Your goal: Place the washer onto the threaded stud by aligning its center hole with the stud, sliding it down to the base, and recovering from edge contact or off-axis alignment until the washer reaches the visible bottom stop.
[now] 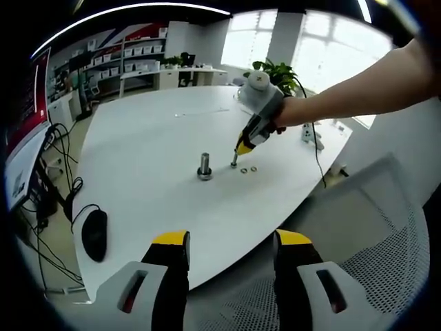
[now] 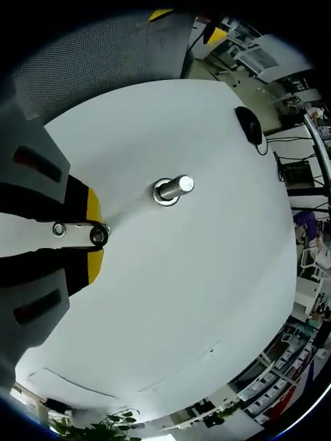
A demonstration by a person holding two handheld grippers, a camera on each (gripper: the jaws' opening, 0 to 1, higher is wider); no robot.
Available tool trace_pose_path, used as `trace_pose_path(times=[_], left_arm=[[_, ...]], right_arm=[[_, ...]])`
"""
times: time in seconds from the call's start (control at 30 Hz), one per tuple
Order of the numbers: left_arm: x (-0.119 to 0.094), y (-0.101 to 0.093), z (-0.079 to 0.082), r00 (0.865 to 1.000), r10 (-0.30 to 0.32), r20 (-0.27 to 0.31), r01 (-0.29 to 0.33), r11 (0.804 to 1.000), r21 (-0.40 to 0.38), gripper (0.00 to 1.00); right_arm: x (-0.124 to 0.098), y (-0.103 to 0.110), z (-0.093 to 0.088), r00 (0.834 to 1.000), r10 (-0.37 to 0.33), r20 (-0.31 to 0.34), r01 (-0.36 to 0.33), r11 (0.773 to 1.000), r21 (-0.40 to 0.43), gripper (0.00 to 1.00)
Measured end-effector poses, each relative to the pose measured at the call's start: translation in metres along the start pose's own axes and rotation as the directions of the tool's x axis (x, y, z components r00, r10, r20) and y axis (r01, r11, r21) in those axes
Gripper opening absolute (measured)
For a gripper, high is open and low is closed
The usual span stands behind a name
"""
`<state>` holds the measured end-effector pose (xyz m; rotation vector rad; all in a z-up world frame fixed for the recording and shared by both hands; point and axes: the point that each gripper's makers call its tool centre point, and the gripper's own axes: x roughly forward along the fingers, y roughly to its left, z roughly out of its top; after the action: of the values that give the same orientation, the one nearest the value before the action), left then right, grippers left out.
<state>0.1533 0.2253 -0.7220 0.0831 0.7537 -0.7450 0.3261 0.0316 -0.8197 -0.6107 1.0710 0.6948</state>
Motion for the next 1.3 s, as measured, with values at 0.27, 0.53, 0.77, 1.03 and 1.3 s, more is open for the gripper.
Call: trace_pose_path(times=[0.27, 0.53, 0.77, 1.03, 1.3], left_arm=[[0.0, 0.0, -0.001, 1.0, 0.002, -0.004, -0.002, 1.0, -0.006, 0.47], [0.0, 0.002, -0.002, 1.0, 0.01, -0.01, -0.01, 1.0, -0.01, 0.47], [0.0, 0.003, -0.003, 1.0, 0.014, -0.014, -0.014, 1.0, -0.01, 0.47], [0.0, 0.005, -0.005, 0.999, 0.026, -0.022, -0.026, 1.0, -0.007, 0.47], [0.0, 0.006, -0.005, 0.999, 0.03, -0.025, -0.03, 1.0, -0.006, 0.47]], right_arm=[[0.013, 0.004, -0.004, 1.0, 0.007, -0.023, -0.008, 1.0, -0.018, 0.14], [0.028, 0.01, -0.01, 0.999, 0.021, -0.043, -0.022, 0.999, -0.024, 0.14], [0.033, 0.011, -0.012, 0.998, 0.03, -0.047, -0.031, 0.999, -0.02, 0.14], [0.035, 0.009, -0.013, 0.998, 0.031, -0.045, -0.032, 0.999, -0.02, 0.15], [0.035, 0.007, -0.012, 0.999, 0.035, -0.035, -0.035, 0.999, -0.025, 0.16]])
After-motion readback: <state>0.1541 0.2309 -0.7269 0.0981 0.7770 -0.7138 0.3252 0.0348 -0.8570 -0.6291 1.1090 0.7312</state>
